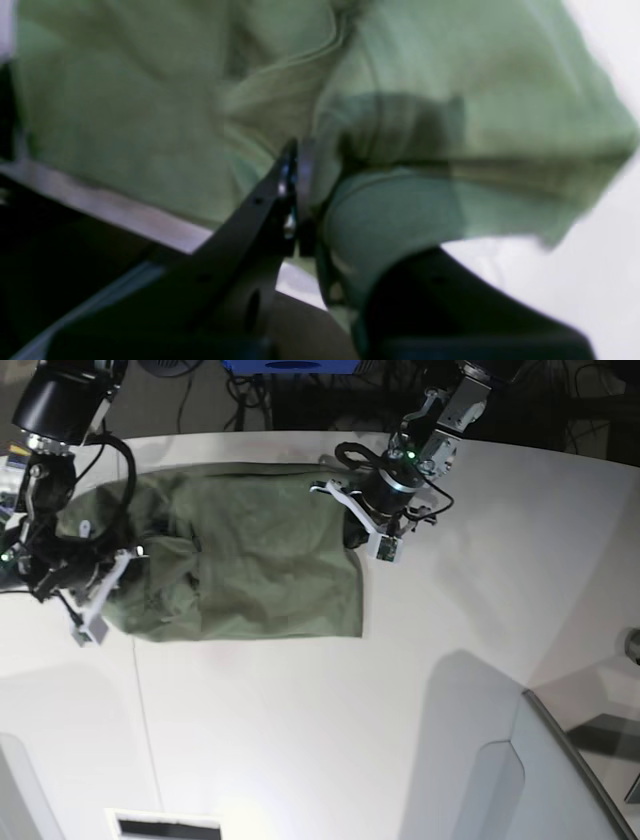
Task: Layout the t-shirt on the table in an organized manner, then fold the t-shirt properly
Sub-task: 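Fold the held end over the folded half with the right gripper, then press and smooth the folded stack with the right gripper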
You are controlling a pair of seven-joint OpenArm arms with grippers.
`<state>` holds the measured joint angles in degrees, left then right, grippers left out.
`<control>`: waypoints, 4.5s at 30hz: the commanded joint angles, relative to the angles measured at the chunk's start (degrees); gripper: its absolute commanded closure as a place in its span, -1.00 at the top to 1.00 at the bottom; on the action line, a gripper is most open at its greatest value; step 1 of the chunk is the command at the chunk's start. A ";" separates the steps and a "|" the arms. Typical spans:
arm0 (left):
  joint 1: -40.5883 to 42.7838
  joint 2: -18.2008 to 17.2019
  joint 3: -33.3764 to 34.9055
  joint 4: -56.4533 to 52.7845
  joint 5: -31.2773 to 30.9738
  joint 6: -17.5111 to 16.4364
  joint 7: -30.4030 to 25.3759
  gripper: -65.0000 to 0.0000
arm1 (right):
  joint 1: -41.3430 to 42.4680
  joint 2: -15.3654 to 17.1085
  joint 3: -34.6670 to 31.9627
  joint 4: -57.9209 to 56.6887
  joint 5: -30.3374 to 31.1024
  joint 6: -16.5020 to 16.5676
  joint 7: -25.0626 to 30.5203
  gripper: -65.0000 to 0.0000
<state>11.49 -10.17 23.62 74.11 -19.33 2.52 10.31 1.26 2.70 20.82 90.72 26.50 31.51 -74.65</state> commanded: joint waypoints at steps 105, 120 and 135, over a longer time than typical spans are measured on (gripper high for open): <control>19.33 -9.74 -31.04 18.25 -0.23 -0.63 3.98 -1.00 | 8.28 -9.51 -46.18 -17.97 16.80 -29.09 19.93 -0.23; 20.47 -9.74 -41.59 11.30 -0.14 -0.99 3.80 -1.00 | 4.06 1.30 -54.01 1.90 17.41 -42.01 24.23 -1.00; 19.94 -5.43 -57.15 6.38 0.30 -20.15 3.72 -1.00 | 0.98 5.61 -54.18 -10.23 17.15 -48.08 34.43 -1.00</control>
<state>31.16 -14.90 -33.21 79.92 -18.83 -17.21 15.22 1.23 8.45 -33.39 79.68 43.35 -16.93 -41.19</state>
